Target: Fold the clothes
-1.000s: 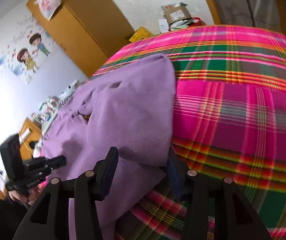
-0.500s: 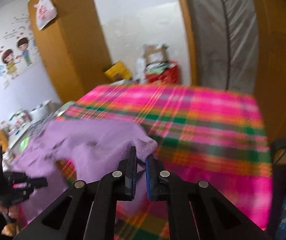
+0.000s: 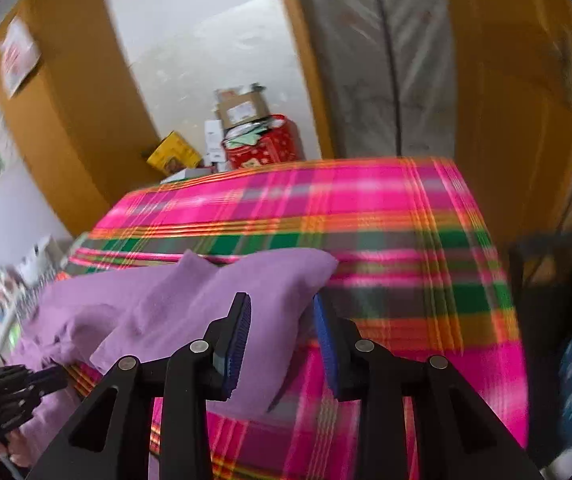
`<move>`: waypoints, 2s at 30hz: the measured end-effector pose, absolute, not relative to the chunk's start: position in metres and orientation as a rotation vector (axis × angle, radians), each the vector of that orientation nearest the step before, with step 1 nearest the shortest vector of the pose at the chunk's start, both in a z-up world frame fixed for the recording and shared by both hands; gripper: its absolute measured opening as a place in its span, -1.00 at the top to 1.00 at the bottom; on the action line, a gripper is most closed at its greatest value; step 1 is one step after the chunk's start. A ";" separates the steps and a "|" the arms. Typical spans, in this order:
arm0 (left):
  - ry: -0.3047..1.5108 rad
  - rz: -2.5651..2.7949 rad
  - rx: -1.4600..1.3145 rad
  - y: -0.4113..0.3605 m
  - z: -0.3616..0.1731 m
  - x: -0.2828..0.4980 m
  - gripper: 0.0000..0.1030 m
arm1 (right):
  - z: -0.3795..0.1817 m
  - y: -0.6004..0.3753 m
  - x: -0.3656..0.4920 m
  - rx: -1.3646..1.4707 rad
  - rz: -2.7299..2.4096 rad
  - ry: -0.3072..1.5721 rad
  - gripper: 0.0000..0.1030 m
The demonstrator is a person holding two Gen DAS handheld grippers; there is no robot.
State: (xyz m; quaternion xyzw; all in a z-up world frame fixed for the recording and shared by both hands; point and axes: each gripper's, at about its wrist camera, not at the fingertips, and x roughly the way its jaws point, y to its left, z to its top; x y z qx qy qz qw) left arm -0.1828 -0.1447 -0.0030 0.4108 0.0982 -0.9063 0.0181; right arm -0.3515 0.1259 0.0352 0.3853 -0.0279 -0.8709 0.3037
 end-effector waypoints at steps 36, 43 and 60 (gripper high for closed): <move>0.634 -2.739 1.260 -0.185 -0.006 -0.233 1.00 | -0.015 0.128 -0.349 1.180 -2.234 -0.306 0.27; 0.628 -2.848 1.363 -0.143 -0.003 -0.254 0.91 | -0.022 0.136 -0.358 1.198 -2.304 -0.308 0.27; 0.612 -2.733 1.359 -0.146 -0.024 -0.273 1.00 | -0.018 0.127 -0.369 1.099 -2.215 -0.236 0.95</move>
